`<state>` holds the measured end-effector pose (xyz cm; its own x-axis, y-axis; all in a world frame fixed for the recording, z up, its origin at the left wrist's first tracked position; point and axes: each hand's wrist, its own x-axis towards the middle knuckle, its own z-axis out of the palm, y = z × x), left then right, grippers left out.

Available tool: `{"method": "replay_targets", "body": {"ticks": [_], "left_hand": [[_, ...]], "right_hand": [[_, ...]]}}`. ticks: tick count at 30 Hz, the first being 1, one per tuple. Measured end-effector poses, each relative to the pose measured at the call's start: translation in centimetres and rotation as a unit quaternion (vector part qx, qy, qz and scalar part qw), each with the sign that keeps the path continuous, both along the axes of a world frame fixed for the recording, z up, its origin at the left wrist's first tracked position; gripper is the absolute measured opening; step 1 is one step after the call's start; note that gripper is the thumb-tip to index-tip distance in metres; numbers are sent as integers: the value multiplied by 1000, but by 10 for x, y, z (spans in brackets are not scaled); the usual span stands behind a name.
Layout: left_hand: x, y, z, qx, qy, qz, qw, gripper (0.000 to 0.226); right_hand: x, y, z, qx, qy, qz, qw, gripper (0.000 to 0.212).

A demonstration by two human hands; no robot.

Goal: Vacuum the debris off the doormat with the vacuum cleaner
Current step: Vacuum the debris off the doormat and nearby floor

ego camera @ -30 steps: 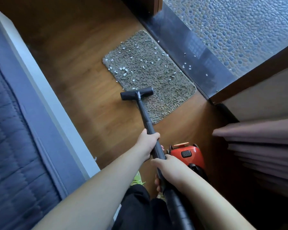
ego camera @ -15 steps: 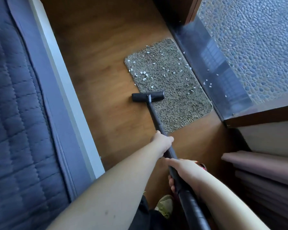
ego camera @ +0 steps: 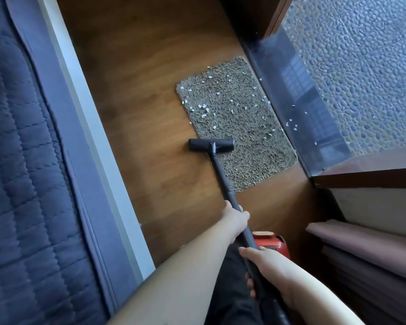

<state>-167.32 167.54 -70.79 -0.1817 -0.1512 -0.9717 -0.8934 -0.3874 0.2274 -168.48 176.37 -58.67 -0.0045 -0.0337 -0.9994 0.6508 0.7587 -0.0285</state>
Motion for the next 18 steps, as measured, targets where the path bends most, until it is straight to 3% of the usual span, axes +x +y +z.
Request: {"method": "replay_targets", "body": {"ticks": [4,10,15,18], "left_hand": [[3,16,-57,0,-17,29,999,107],[-39,-24,7,24,10,29,999,78],[-71,-48,24,-7,8,-24,1000,76],[-74,-48,23,11,2,-8,1000,78]], "right_hand": [[-9,-4,3,-23,41,51,998,21],[-41,-24,5,-44,65,46,996,19],[-72,-38,7,-46,47,30,997,23],[-75,-39,7,-28,33,20,999,19]]}}
